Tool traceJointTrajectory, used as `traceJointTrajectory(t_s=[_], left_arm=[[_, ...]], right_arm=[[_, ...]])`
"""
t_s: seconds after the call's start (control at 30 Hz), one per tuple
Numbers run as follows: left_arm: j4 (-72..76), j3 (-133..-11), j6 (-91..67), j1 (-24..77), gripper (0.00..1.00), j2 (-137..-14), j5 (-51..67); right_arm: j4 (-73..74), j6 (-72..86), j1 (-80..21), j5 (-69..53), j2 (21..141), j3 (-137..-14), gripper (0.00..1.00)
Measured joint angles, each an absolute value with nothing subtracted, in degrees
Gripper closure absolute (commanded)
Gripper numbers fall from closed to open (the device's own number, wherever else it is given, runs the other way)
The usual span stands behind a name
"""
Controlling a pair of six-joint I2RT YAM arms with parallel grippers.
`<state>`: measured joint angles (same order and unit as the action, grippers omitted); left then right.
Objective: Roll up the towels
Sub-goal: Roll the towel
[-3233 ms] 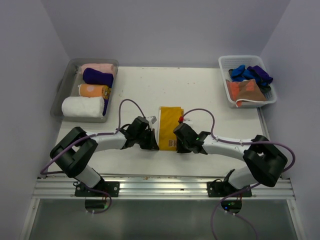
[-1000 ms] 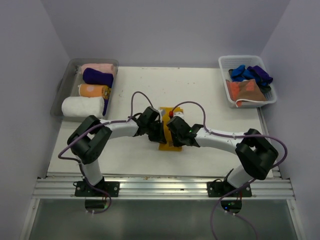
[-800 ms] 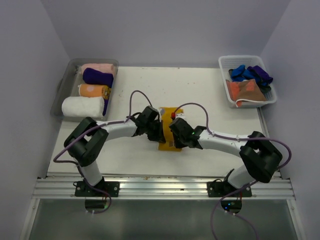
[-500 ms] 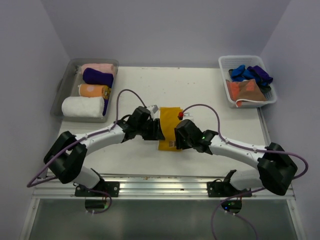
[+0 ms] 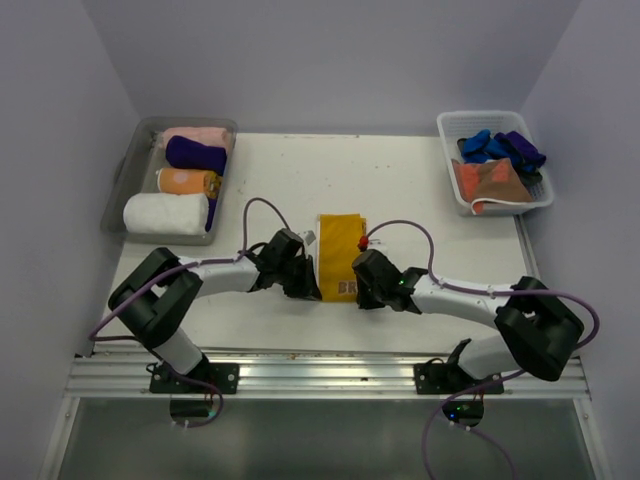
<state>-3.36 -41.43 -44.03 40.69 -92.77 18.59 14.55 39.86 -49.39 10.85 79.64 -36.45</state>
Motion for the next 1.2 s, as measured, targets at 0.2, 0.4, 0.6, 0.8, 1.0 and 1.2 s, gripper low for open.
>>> traceJointTrajectory(t_s=[0.2,0.4,0.6,0.8,1.0,1.2], left_arm=[[-4.5,-41.4,-44.4,40.7,1.0,-92.0,17.8],[-10.6,-46.2,-44.4,40.6,1.0,-89.8,16.4],[-14.1,-52.4,-44.4,38.9,1.0,-90.4,16.3],[-16.9,-58.1,-43.6,35.7,1.0,-94.5,16.5],[-18.6,-63.9,-42.3,33.3,1.0,-99.0,17.8],[-19.1,-68.6,-41.7,31.0,1.0,-103.4,19.5]], right_arm=[[15.0,40.1,-49.4,11.1,79.0,-36.7,1.0],[18.3,39.2,-49.3,13.3,77.1,-40.6,1.0],[20.0,37.1,-47.5,14.8,76.9,-44.5,1.0],[20.1,34.4,-43.7,14.8,79.8,-49.2,1.0],[19.9,32.3,-40.0,12.9,84.8,-53.9,1.0],[19.7,31.0,-38.2,11.4,89.6,-57.9,1.0]])
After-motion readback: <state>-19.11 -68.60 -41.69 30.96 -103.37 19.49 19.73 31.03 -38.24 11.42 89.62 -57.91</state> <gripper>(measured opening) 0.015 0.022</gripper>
